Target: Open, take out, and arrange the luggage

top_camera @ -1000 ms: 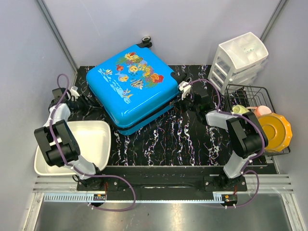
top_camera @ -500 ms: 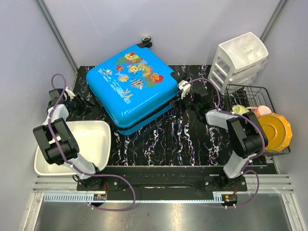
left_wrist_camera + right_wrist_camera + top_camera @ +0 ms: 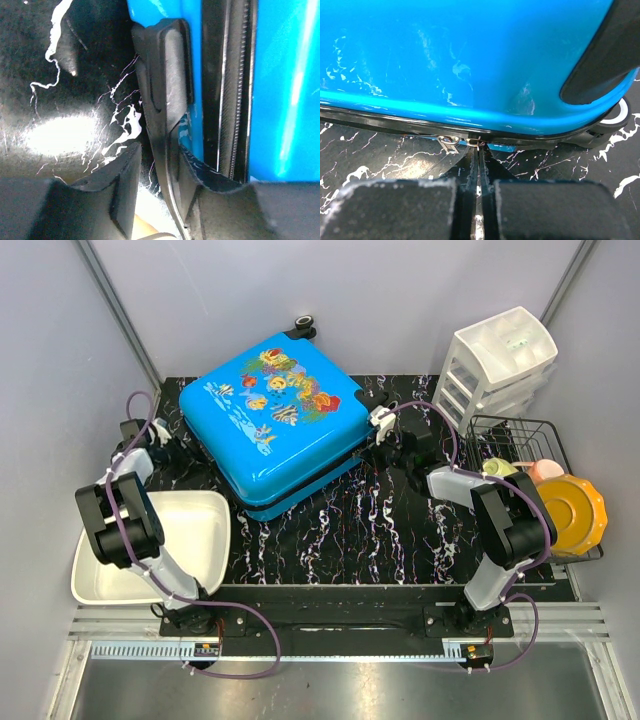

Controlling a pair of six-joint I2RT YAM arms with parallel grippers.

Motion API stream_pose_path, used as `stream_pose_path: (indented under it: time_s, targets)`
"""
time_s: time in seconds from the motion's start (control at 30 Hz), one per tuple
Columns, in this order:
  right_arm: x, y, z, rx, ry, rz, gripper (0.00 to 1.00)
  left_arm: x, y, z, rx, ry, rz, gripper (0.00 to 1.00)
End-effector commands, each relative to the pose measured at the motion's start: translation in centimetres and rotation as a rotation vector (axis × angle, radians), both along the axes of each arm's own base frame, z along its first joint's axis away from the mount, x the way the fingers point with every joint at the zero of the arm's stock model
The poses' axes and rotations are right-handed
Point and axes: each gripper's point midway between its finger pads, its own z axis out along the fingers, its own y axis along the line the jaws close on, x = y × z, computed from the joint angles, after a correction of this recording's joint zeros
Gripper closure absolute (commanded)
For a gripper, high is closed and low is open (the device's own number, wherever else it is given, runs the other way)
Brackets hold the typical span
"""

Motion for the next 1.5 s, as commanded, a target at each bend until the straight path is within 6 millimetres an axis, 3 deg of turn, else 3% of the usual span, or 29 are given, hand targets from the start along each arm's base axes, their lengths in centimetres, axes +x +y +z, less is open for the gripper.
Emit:
stream_pose_path:
  time_s: [0.0,0.03,0.1,0.13,0.17,0.27,0.43,0.47,0.5,0.57,0.6,0.63,0.77,0.8,0.93,0.97,1.03,1.07,1.13,1.17,1.2,1.23,1.27,1.33,1.37,1.4,1.43,1.47]
  targets:
    - [1.9,-0.4,3.3,-0.016,-0.129,-0.058,1.0,1.6,-1.5,-1.1,0.027,0.013,-0.058,0.78]
    - [2.1,-0.8,3.1,-0.034,-0.137,-0.068,1.0,1.8,-0.9,-1.6,0.042,0.033,-0.052,0.85]
    - [2.5,-1.7,2.9,-0.073,-0.152,-0.105,1.0,3.2,0.6,-0.7,0.074,0.022,-0.05,0.98]
    - [2.9,-2.2,3.0,-0.085,-0.167,-0.119,1.0,3.6,1.5,-1.2,0.086,0.041,-0.042,1.0]
    - [3.6,-3.1,3.3,-0.085,-0.172,-0.142,1.0,4.8,2.6,0.0,0.098,0.021,-0.034,1.0]
    - [5.5,-5.5,3.6,-0.101,-0.187,-0.186,1.0,6.9,4.1,0.9,0.125,-0.004,-0.06,1.0]
    - [8.2,-7.8,4.0,-0.095,-0.219,-0.151,1.0,9.2,4.6,1.4,0.135,-0.033,-0.123,1.0]
    - [9.0,-7.9,4.9,-0.092,-0.249,-0.141,1.0,9.8,4.8,2.1,0.148,-0.052,-0.142,1.0]
    - [9.7,-8.3,4.4,-0.097,-0.256,-0.122,1.0,10.1,4.7,1.4,0.135,-0.045,-0.165,1.0]
    - [11.0,-8.2,5.7,-0.088,-0.302,-0.088,1.0,10.8,4.7,2.0,0.143,-0.073,-0.216,1.0]
    - [11.3,-8.0,4.9,-0.08,-0.298,-0.045,1.0,11.0,4.5,1.5,0.129,-0.073,-0.24,1.0]
    - [11.9,-7.8,6.0,-0.066,-0.328,-0.017,1.0,11.5,4.7,2.0,0.142,-0.084,-0.253,1.0]
    - [11.6,-5.5,5.9,0.003,-0.362,0.169,1.0,12.5,4.8,1.7,0.183,-0.113,-0.331,1.0]
    - [11.6,-5.2,6.0,0.015,-0.371,0.193,1.0,12.8,4.5,1.1,0.173,-0.112,-0.349,1.0]
    - [11.9,-3.9,6.9,0.072,-0.417,0.276,1.0,14.4,4.7,1.5,0.203,-0.15,-0.382,1.0]
    - [12.0,-3.7,6.2,0.079,-0.414,0.291,1.0,14.6,4.8,1.4,0.212,-0.152,-0.388,1.0]
    - [13.2,-4.3,7.2,0.093,-0.466,0.274,1.0,14.9,4.8,0.9,0.222,-0.152,-0.401,1.0]
    - [13.8,-4.7,6.7,0.103,-0.464,0.263,1.0,15.0,4.8,0.8,0.227,-0.151,-0.405,1.0]
    - [15.3,-5.6,8.5,0.144,-0.516,0.22,1.0,14.6,4.6,0.3,0.221,-0.141,-0.419,1.0]
    - [16.0,-6.6,7.9,0.15,-0.514,0.204,1.0,14.4,4.6,0.1,0.221,-0.137,-0.424,1.0]
    - [16.6,-7.0,9.0,0.16,-0.536,0.208,1.0,14.2,4.5,-0.2,0.218,-0.131,-0.431,1.0]
    - [17.0,-7.3,9.0,0.167,-0.531,0.21,1.0,14.0,4.3,-0.3,0.223,-0.133,-0.449,1.0]
    - [17.4,-7.6,7.7,0.178,-0.501,0.229,1.0,14.0,4.3,0.1,0.227,-0.143,-0.455,1.0]
    - [18.1,-7.0,8.6,0.215,-0.492,0.262,1.0,14.2,4.2,0.5,0.242,-0.164,-0.476,1.0]
    - [18.3,-6.7,6.9,0.239,-0.447,0.286,1.0,14.5,4.2,0.6,0.251,-0.171,-0.48,1.0]
    - [18.4,-5.8,8.4,0.295,-0.433,0.31,1.0,14.9,3.8,1.1,0.257,-0.191,-0.494,1.0]
    - [18.4,-5.3,8.2,0.32,-0.413,0.328,1.0,15.2,3.4,1.4,0.257,-0.207,-0.507,1.0]
    - [18.4,-4.8,6.7,0.338,-0.375,0.354,1.0,15.3,3.0,1.6,0.259,-0.219,-0.52,1.0]
